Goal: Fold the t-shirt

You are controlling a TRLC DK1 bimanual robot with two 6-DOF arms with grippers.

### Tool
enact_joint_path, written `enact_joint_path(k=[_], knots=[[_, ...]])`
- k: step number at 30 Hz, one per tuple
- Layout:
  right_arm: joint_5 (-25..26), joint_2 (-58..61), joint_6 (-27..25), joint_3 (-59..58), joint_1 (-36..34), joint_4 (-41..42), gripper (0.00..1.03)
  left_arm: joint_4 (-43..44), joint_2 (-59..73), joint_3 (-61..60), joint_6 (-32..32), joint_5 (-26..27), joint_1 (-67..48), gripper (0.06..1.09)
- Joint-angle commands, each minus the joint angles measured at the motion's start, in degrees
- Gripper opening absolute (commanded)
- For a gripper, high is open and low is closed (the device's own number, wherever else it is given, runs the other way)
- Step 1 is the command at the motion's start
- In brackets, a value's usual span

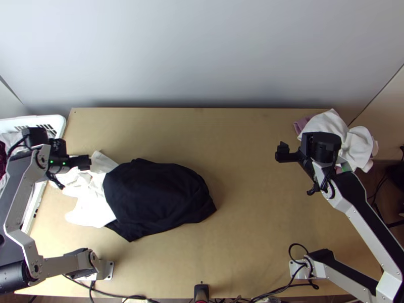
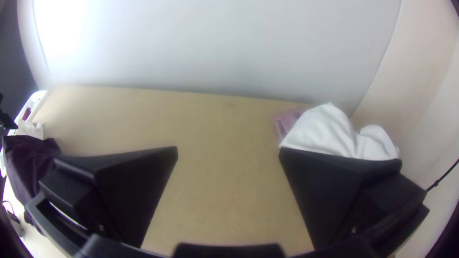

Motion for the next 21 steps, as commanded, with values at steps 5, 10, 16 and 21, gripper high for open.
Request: enact_joint_path(k=[5, 10, 16, 21], knots=[[0.01, 0.02, -0.06, 1.09, 0.07, -0.65, 0.99, 6.48, 5.06, -4.73, -2.07, -0.36, -3.53, 1.03], [0.01, 0.11, -0.06, 1.62, -0.02, -0.82, 0.99, 7.19, 4.53, -6.22, -1.63, 1.57, -3.18, 0.6], [0.01, 0.2, -0.06, 1.62, -0.11, -0.91, 0.99, 8.24, 0.67, -6.84, -2.34, 17.57, 4.38, 0.09], [0.01, 0.2, -0.06, 1.44, -0.11, -0.91, 0.99, 8.42, 0.67, 0.98, -4.97, 18.01, 13.17, 0.09]])
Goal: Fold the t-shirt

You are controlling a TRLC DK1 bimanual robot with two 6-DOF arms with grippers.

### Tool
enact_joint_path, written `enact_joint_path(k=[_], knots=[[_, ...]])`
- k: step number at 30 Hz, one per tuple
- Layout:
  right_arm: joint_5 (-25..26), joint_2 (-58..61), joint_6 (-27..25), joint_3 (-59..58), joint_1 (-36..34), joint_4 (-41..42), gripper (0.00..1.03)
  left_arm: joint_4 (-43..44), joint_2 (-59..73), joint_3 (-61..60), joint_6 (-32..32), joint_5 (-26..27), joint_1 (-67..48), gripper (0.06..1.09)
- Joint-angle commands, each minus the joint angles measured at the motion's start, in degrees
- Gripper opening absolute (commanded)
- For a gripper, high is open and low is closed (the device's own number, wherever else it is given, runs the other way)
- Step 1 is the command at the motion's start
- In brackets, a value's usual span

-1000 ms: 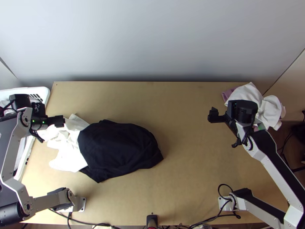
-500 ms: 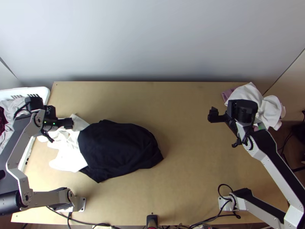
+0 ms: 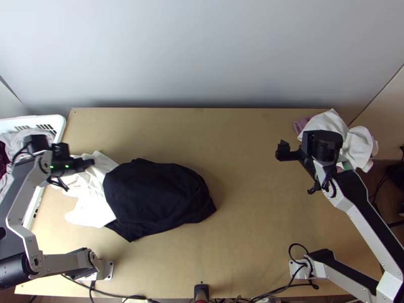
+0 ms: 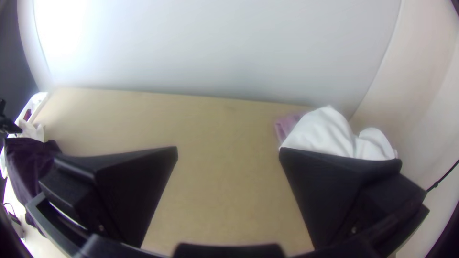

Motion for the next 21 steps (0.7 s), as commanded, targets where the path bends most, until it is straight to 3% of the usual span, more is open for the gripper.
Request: enact_joint_path(k=[1, 12, 17, 21], knots=[[0.01, 0.05, 0.07, -0.02, -0.04, -0.04, 0.99, 0.26, -0.51, 9.07, -2.83, 4.35, 11.12, 0.09], [0.01, 0.66, 0.34, 0.06, 0.13, 0.84, 0.99, -23.91, 11.62, 60.48, -6.17, 15.77, 26.24, 0.09], [0.01, 0.66, 0.25, 0.06, 0.22, 0.93, 0.99, -26.11, 11.79, 70.5, -7.84, 17.97, 27.91, 0.09], [0.01, 0.75, 0.6, 0.06, 0.22, 1.2, 0.99, -25.23, 8.19, 71.73, -8.46, 19.02, 27.82, 0.09]])
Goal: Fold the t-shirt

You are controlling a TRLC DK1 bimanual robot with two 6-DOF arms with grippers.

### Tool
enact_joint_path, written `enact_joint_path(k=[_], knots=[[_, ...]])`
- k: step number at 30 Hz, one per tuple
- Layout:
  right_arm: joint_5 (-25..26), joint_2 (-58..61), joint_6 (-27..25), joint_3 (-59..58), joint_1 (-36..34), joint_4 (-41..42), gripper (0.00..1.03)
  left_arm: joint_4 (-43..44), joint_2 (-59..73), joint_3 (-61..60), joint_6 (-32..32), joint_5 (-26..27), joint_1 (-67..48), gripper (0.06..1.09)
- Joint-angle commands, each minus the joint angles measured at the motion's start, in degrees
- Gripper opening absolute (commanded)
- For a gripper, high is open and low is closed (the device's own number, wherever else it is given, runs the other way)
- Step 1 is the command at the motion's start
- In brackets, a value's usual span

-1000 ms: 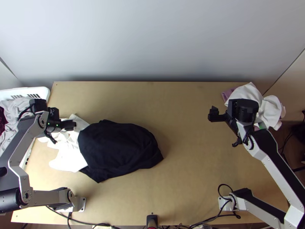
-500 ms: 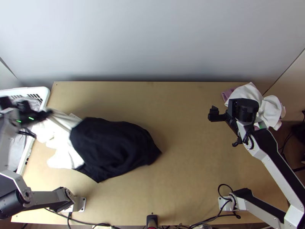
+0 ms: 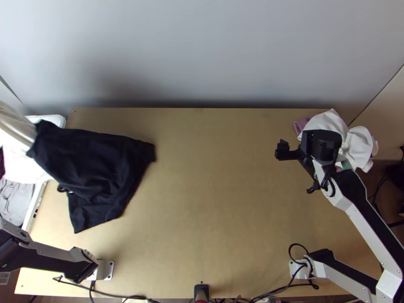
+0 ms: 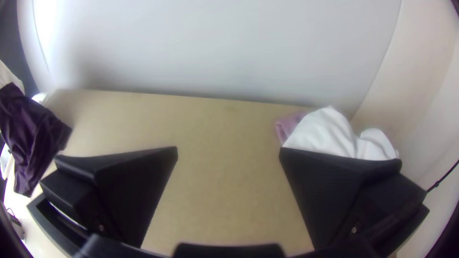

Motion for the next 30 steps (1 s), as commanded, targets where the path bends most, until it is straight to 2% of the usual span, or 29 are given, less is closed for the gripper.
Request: enact_joint_path(k=[1, 9, 15, 21, 30], knots=[[0.01, 0.14, 0.36, 0.08, 0.05, 0.34, 0.99, -1.38, -2.72, 10.16, -1.93, 3.31, 2.21, 0.09], [0.01, -0.04, 0.54, -0.27, -0.04, 0.34, 0.99, 11.63, -4.66, 10.16, -8.52, 3.93, 6.95, 0.09], [0.01, 0.49, 0.62, -0.97, 0.14, 1.4, 0.99, 14.0, 0.27, 9.81, -7.46, 4.01, 14.33, 0.09], [0.01, 2.16, 0.54, 0.17, 0.22, 1.66, 0.99, 23.23, 8.0, 9.81, -7.81, 3.57, 20.66, 0.09], [0.01, 3.92, 0.36, 1.67, 0.4, 1.57, 0.99, 31.32, 21.89, 9.81, -10.01, -8.29, 22.07, 0.09]])
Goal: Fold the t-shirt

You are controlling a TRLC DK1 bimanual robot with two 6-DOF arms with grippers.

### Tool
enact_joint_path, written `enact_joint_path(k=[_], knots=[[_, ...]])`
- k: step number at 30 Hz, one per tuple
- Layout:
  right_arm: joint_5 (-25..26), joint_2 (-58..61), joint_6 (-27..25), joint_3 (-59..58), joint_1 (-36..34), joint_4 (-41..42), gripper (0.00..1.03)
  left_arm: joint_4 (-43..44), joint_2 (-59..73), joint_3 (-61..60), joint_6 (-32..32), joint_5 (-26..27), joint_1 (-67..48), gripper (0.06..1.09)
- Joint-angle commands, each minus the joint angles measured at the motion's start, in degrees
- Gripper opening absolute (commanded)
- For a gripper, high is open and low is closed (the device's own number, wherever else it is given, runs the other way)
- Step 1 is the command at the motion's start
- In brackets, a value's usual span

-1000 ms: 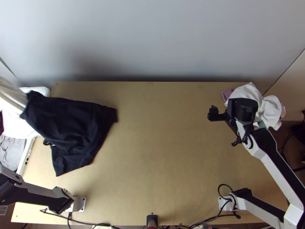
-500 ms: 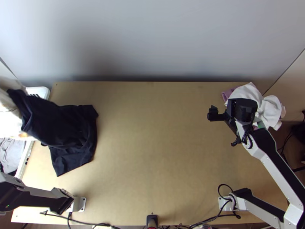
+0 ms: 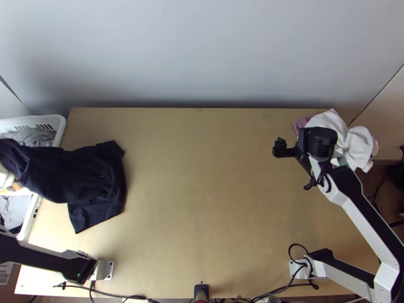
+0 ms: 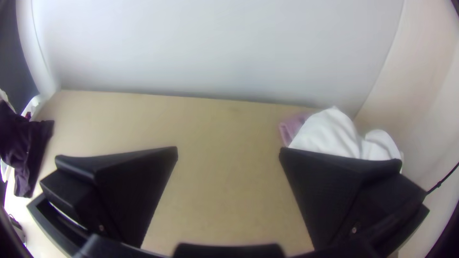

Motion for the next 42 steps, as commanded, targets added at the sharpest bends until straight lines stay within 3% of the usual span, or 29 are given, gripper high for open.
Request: enact_joint_path(k=[1, 10, 15, 22, 33, 34, 35, 37, 40, 42], knots=[[0.01, 1.1, -0.21, 0.75, 0.07, -0.24, 0.99, 7.55, 11.52, 0.02, -1.33, -8.59, 2.0, 0.09], [0.01, 1.27, -0.3, 0.75, 0.07, -1.56, 0.99, 17.21, 21.1, 0.19, -1.86, -14.83, 1.39, 0.09], [0.01, 1.71, -0.21, 0.22, 0.07, -1.74, 0.99, 10.1, 20.83, -3.41, -0.63, -14.3, -0.37, 0.09], [0.01, 3.56, -0.56, 2.51, 0.07, -2.26, 0.99, -8.1, 28.3, -4.55, 3.15, -10.34, -2.04, 0.09], [0.01, 3.64, -1.0, 2.86, 0.16, -3.93, 0.99, -10.47, 42.63, -6.22, 8.07, -10.17, -2.92, 0.09], [0.01, 3.64, -1.0, 2.86, 0.16, -4.02, 0.99, -10.65, 43.33, -6.13, 7.89, -10.17, -2.83, 0.12], [0.01, 3.64, -1.09, 2.86, 0.25, -4.02, 0.99, -11.26, 43.6, -6.13, 7.81, -10.08, -2.83, 0.25], [0.01, 3.64, -1.35, 2.86, 0.51, -4.02, 0.99, -12.4, 43.16, -6.05, 7.45, -9.11, -2.57, 0.62], [0.01, 3.64, -1.35, 2.77, 0.69, -4.02, 0.99, -15.39, 39.73, -5.61, 6.75, -3.66, -2.21, 1.05], [0.01, 3.73, -1.26, 2.77, 0.86, -4.02, 0.99, -18.56, 36.04, -5.61, 6.84, 2.84, -2.04, 1.05]])
